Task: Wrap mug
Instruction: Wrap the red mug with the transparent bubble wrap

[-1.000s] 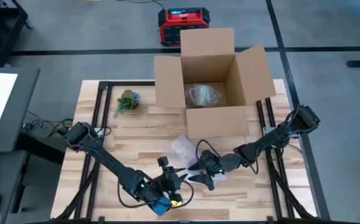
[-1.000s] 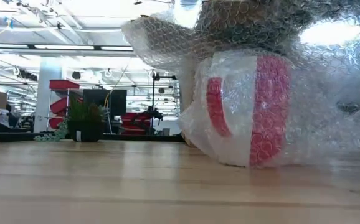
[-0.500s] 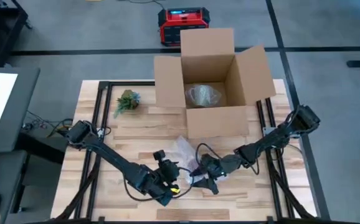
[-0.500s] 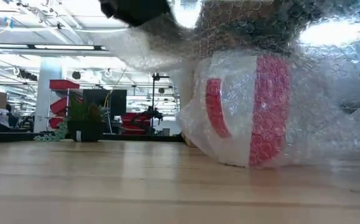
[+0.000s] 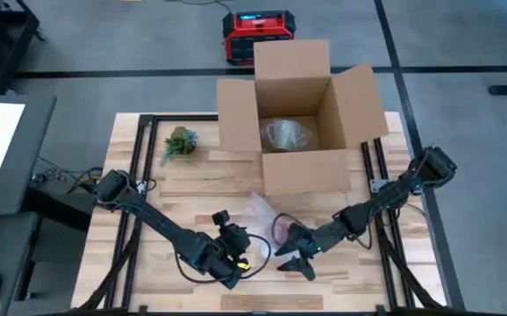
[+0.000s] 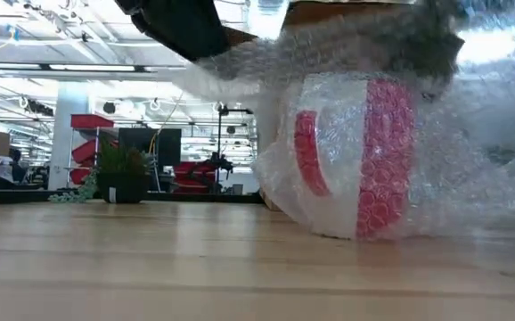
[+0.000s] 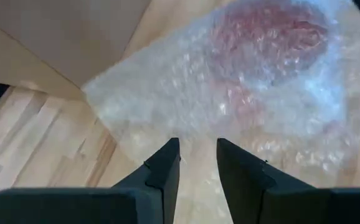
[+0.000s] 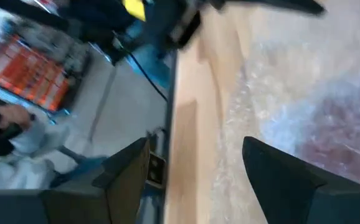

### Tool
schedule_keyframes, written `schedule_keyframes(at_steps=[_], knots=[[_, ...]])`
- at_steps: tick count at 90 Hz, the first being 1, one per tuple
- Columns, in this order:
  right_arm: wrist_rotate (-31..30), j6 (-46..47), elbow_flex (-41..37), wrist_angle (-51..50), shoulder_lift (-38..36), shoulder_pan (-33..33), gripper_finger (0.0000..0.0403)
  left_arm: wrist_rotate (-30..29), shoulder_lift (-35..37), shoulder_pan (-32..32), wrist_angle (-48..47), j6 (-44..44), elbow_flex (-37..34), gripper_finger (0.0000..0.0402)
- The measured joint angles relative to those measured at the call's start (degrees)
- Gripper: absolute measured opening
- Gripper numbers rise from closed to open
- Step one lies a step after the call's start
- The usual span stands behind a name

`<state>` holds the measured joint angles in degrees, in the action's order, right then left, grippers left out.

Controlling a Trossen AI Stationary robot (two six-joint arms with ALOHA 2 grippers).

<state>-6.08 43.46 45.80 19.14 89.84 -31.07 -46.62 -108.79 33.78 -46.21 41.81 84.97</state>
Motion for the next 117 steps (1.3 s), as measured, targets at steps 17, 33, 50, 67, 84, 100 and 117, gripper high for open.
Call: schedule_keyframes(at_steps=[17,33,50,67,84,100,117], knots=[[0.3,0.0,5.0,-6.9,3.0,-0.5,0.0246,-1.0,0.0,0.0,1.4,0.3,0.0,0.0086],[2.0,-3.4,9.8,-7.2,8.7,1.2,0.0246,-3.5,0.0,0.3,10.7,-4.2,0.0,0.0086],[2.8,-6.7,15.8,-12.4,12.5,2.4,0.0246,-1.4,-0.6,-0.9,11.1,-4.0,-1.9,0.0086],[1.7,-8.4,20.5,-23.1,12.5,1.2,0.0246,-1.2,-0.5,-1.9,11.1,0.2,-7.9,0.0086],[-1.1,-12.1,23.8,-23.9,12.2,-1.1,0.0246,0.5,-0.9,-2.2,9.7,1.0,-8.9,0.0086],[-7.1,-13.5,27.8,-29.6,12.2,-2.5,0.0242,0.4,-0.9,-2.2,10.0,0.9,-8.9,0.0086],[-16.7,-11.9,31.2,-37.3,12.1,-3.8,0.0229,0.3,-0.8,-2.2,10.0,0.7,-8.8,0.0086]])
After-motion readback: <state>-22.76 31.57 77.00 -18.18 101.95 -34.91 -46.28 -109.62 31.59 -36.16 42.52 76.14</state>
